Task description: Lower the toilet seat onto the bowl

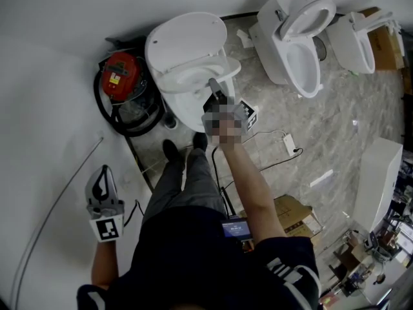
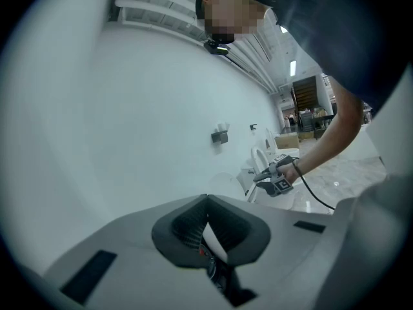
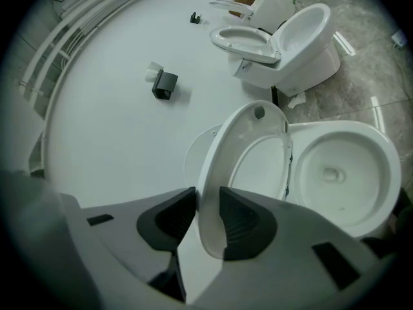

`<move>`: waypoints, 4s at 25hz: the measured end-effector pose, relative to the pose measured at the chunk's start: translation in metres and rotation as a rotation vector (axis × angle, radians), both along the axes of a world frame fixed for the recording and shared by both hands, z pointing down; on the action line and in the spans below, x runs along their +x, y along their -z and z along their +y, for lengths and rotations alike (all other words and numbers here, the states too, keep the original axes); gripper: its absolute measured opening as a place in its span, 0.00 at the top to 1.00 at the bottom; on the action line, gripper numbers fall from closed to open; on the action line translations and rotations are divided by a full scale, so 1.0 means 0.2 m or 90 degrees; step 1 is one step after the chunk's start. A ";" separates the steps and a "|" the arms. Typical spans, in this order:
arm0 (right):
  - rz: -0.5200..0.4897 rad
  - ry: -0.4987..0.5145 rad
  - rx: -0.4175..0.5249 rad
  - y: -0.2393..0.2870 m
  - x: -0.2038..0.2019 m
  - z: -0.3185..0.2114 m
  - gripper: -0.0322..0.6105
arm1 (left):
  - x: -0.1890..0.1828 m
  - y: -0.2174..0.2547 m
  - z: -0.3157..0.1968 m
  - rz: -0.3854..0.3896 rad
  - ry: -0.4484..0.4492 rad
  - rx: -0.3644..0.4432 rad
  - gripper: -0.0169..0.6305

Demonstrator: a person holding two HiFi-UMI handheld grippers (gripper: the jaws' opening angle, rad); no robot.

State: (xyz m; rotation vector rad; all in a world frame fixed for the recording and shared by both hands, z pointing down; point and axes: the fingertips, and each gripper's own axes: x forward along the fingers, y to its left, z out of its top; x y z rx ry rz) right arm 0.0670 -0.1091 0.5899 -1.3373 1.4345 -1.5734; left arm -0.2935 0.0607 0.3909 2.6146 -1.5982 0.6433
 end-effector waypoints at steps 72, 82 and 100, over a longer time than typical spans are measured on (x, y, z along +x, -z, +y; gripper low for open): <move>0.006 -0.076 -0.190 -1.02 0.26 1.03 0.83 | 0.19 -0.36 0.15 -0.047 -0.126 -0.055 0.94; 0.005 -0.085 -0.226 -1.25 0.29 1.12 0.82 | 0.20 -0.45 0.12 -0.062 -0.133 -0.071 0.94; -0.008 -0.087 -0.242 -1.59 0.31 1.18 0.80 | 0.24 -0.62 0.09 -0.084 -0.146 -0.099 0.94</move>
